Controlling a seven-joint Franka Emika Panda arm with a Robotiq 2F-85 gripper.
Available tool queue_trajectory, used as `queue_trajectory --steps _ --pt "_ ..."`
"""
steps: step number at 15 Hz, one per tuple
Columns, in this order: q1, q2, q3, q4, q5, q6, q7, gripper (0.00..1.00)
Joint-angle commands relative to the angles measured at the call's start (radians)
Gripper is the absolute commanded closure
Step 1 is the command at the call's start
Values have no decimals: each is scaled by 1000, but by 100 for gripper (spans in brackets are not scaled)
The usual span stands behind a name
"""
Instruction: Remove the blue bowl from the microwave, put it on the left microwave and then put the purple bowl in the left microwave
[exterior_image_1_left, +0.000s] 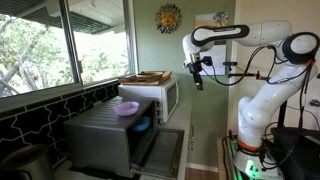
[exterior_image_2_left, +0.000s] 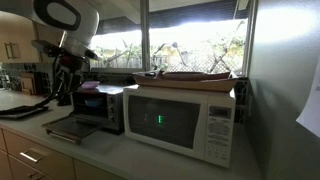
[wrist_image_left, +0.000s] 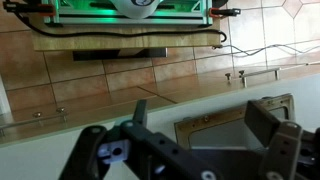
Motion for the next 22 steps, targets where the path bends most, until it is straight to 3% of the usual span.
queue_trajectory --steps 1,5,12,15,19,21,22 --pt "-28 5 19 3 8 -4 -15 0" --pt "-20 4 57 -15 52 32 28 0" --pt "-16 -18 295 -59 408 353 412 0" --pt "-27 -19 388 -97 397 545 549 0" --pt "-26 -12 455 -203 369 809 685 0" --pt "-10 -1 455 -244 380 876 724 0" --pt "12 11 426 -198 362 825 692 0"
